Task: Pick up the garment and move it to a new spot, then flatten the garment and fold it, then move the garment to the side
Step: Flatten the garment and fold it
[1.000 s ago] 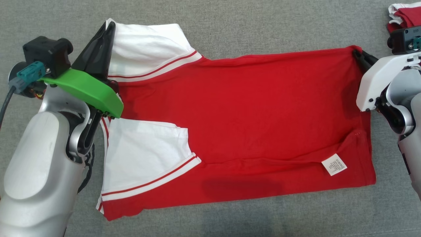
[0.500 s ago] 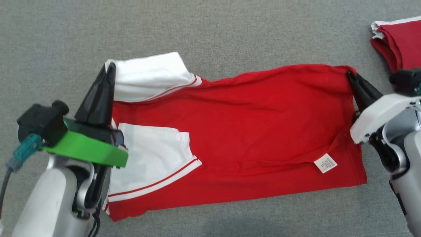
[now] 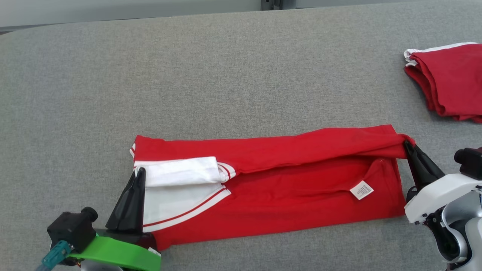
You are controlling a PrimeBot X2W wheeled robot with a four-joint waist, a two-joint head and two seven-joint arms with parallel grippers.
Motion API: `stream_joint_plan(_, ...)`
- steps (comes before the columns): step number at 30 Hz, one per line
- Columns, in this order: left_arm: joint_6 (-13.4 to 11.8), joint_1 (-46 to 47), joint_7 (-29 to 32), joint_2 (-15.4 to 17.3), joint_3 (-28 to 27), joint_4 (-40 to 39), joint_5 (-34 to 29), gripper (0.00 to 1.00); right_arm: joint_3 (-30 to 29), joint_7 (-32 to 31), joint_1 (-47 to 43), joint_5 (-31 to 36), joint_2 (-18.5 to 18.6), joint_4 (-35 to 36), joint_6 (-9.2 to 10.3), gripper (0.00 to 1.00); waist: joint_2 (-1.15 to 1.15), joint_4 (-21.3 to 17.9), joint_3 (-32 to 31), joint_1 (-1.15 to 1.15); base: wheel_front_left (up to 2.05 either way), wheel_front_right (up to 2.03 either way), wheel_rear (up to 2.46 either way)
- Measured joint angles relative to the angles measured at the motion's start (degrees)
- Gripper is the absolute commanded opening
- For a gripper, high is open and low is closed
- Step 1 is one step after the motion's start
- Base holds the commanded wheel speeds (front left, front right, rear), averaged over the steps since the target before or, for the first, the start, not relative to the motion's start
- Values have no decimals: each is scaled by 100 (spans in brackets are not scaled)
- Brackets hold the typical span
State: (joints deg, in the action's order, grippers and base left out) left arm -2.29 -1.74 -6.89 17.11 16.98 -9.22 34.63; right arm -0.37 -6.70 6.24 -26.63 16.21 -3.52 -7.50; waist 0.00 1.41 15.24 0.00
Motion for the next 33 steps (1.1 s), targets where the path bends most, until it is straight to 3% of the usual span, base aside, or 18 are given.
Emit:
stream_joint_plan(5, 23, -120, -25, -54, 94, 277, 53, 0, -42, -29, -129, 88, -85, -1, 0, 0, 0, -42, -85, 0, 0, 0, 0)
stream_joint_plan(7, 51, -148, -24, -71, 159, 426, 54, 3, -62, -32, -132, 164, -138, -38, 0, 38, 0, -59, -111, 0, 0, 0, 0)
stream_joint_plan(9, 77, -219, -22, -104, 174, 527, 129, 43, -131, 3, -153, 172, -191, -53, 0, 100, 0, -72, -134, 0, 0, 0, 0)
stream_joint_plan(10, 87, -275, -23, -109, 188, 561, 142, 89, -168, 20, -197, 183, -213, -53, -1, 100, 0, -79, -148, 0, 0, 0, 0)
stream_joint_plan(11, 83, -322, -40, -108, 177, 576, 144, 100, -221, 38, -253, 189, -242, -47, 0, 100, 0, -84, -158, 0, 0, 0, 0)
stream_joint_plan(24, 77, -500, -526, -182, 118, 308, 59, 100, -1222, 164, -825, 281, -580, 323, 1, 100, 0, -74, -385, 0, 0, 0, 0)
stream_joint_plan(33, 19, -285, -597, -286, 248, 535, -171, 100, -839, -192, -194, 416, -664, -200, 1, 100, 0, -37, -485, 0, 0, 0, 0)
